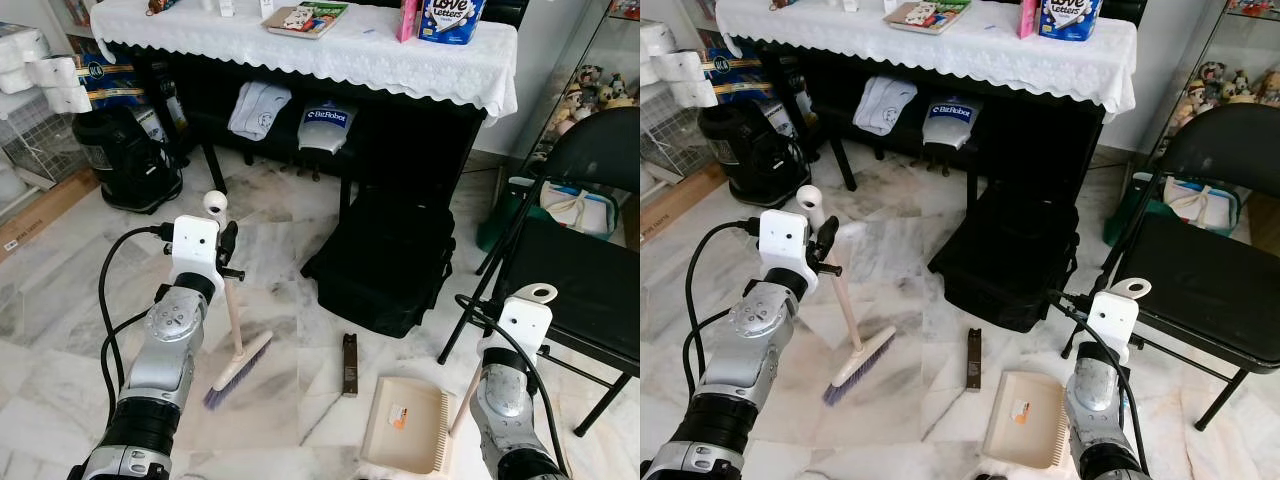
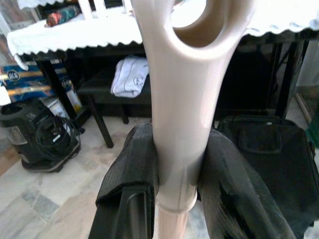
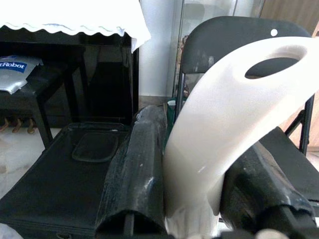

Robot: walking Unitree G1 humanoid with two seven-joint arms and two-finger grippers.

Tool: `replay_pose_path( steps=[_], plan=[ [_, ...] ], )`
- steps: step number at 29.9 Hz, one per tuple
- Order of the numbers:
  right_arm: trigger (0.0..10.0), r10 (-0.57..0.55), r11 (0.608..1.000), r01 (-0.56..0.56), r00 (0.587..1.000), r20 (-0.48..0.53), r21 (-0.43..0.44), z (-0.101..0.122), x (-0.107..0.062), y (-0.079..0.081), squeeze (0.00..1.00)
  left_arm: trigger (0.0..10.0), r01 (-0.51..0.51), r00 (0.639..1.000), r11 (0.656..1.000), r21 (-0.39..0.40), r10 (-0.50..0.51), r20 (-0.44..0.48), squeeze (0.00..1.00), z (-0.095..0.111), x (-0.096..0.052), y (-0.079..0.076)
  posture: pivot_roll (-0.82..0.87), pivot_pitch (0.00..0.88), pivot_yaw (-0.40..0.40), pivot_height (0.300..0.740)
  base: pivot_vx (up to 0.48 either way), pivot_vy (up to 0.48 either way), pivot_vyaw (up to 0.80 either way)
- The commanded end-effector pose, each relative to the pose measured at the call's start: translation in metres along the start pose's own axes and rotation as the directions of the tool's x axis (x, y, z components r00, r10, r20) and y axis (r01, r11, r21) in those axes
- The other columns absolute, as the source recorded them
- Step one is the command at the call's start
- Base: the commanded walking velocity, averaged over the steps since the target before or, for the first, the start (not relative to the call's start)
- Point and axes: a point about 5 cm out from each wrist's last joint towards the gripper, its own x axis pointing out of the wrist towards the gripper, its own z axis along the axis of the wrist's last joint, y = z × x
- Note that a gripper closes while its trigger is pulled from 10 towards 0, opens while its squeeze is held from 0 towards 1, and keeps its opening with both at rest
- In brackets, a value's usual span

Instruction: Sweep floor

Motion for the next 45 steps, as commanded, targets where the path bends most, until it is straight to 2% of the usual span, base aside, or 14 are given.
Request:
replay_pose_path(
  steps=[1, 12, 17, 27, 34, 45],
  plan=[
    [10.0, -0.01, 1.0, 0.01, 1.0, 0.03, 0.005, 0.006, 0.003, -0.001, 0.0, 10.0, -0.001, 0.999, 1.0, 0.028, 0.0, 0.032, 0.0, 0.004, 0.001, 0.0, 0.07, 0.095, 0.021, 0.74, 0.0, 0.0, 0.0],
    [10.0, 0.014, 1.0, -0.015, 0.999, 0.039, 0.026, 0.008, 0.002, 0.005, 0.0, 10.0, -0.006, 0.999, 1.0, 0.012, 0.005, 0.032, 0.0, 0.002, 0.001, 0.001, 0.07, 0.075, 0.024, 0.74, 0.0, 0.0, 0.0],
    [10.0, 0.022, 0.998, -0.025, 0.999, 0.043, 0.061, 0.01, 0.001, 0.01, 0.0, 10.0, -0.008, 0.999, 1.0, 0.004, 0.008, 0.035, 0.0, 0.001, 0.001, 0.001, 0.07, 0.068, 0.022, 0.74, 0.0, 0.41, 0.0],
    [10.0, 0.02, 0.998, -0.023, 0.999, 0.04, 0.061, 0.012, 0.004, 0.01, 0.0, 10.0, -0.016, 0.999, 1.0, -0.003, 0.016, 0.042, 0.0, 0.002, 0.002, 0.003, 0.07, 0.081, 0.017, 0.74, 0.0, 0.454, -0.58],
    [10.0, 0.019, 0.998, -0.022, 0.998, 0.058, 0.054, 0.015, 0.006, 0.009, 0.0, 10.0, -0.029, 0.998, 1.0, -0.003, 0.029, 0.049, 0.0, 0.003, 0.002, 0.006, 0.07, 0.082, 0.016, 0.74, 0.0, 0.429, 0.0],
    [10.0, 0.019, 0.998, -0.023, 0.998, 0.059, 0.064, 0.017, 0.006, 0.012, 0.0, 10.0, -0.04, 0.996, 0.999, -0.015, 0.041, 0.08, 0.0, 0.007, 0.004, 0.008, 0.07, 0.084, 0.016, 0.74, 0.0, 0.0, 0.0]
  ],
)
